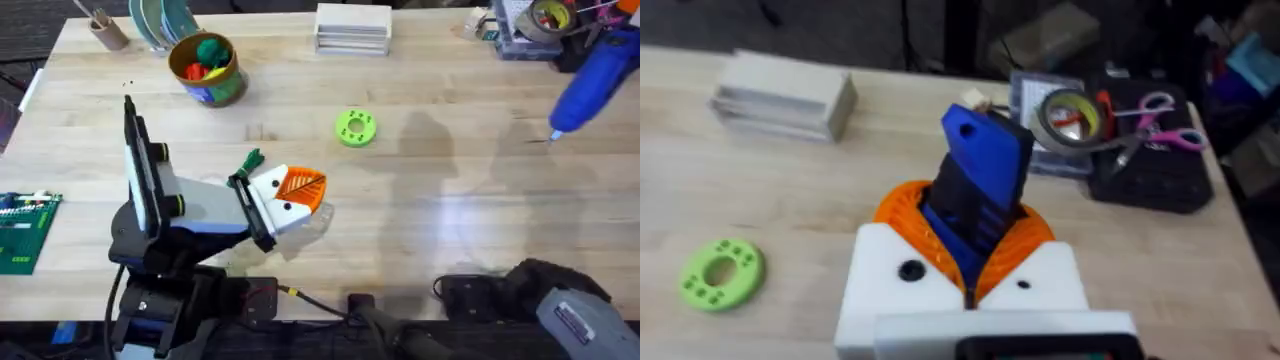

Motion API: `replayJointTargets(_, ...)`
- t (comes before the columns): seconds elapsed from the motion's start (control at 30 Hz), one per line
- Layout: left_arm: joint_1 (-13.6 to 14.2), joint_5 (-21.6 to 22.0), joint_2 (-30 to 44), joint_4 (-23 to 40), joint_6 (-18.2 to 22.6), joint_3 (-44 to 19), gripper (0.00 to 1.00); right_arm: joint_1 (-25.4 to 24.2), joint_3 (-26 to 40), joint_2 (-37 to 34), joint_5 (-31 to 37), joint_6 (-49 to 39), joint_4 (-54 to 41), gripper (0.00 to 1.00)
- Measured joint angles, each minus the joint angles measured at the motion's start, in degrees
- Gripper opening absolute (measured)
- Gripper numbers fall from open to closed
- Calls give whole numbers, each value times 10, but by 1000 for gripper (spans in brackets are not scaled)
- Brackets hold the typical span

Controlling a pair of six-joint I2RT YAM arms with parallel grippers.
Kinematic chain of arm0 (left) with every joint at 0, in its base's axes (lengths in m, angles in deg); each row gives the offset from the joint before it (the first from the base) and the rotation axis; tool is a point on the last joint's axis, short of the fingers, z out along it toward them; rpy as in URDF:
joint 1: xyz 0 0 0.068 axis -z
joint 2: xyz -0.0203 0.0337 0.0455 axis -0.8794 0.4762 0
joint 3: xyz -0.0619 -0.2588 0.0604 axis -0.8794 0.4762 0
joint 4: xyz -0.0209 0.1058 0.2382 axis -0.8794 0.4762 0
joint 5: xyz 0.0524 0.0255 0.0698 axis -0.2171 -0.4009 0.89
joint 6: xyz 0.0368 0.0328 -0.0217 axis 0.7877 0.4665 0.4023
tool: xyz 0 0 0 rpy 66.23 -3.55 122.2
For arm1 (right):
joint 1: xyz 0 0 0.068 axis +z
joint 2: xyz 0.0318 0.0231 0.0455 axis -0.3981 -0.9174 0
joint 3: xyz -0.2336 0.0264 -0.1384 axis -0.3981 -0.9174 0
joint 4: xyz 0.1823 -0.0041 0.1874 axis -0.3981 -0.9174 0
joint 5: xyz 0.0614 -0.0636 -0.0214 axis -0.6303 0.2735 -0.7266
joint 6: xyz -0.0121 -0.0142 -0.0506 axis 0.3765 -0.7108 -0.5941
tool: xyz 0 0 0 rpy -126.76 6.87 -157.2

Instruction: Pick up the gripper from the table and insert it into the empty holder that is missing its gripper. Then pick up a screw, insert it into the mounting hole, and use the screwdriver to tighten it. Finally, clean up the table by picking up the vegetable and placing it into the bucket.

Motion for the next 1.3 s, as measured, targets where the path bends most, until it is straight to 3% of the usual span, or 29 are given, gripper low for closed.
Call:
replayJointTargets(0.23,0,0,0,0,0,0,8,29,-152,83,-84,115,208,30)
replayJointTargets(0.5,0,0,0,0,0,0,8,175,-273,76,-116,244,463,31)
replayJointTargets(0.7,0,0,0,0,0,0,8,309,-281,24,-110,270,581,30)
replayJointTargets(0.9,0,0,0,0,0,0,8,426,-282,-68,-107,278,764,30)
replayJointTargets(1.13,0,0,0,0,0,0,8,520,-283,-174,-107,280,974,30)
replayJointTargets(1.3,0,0,0,0,-1,0,8,557,-283,-203,-107,280,1027,30)
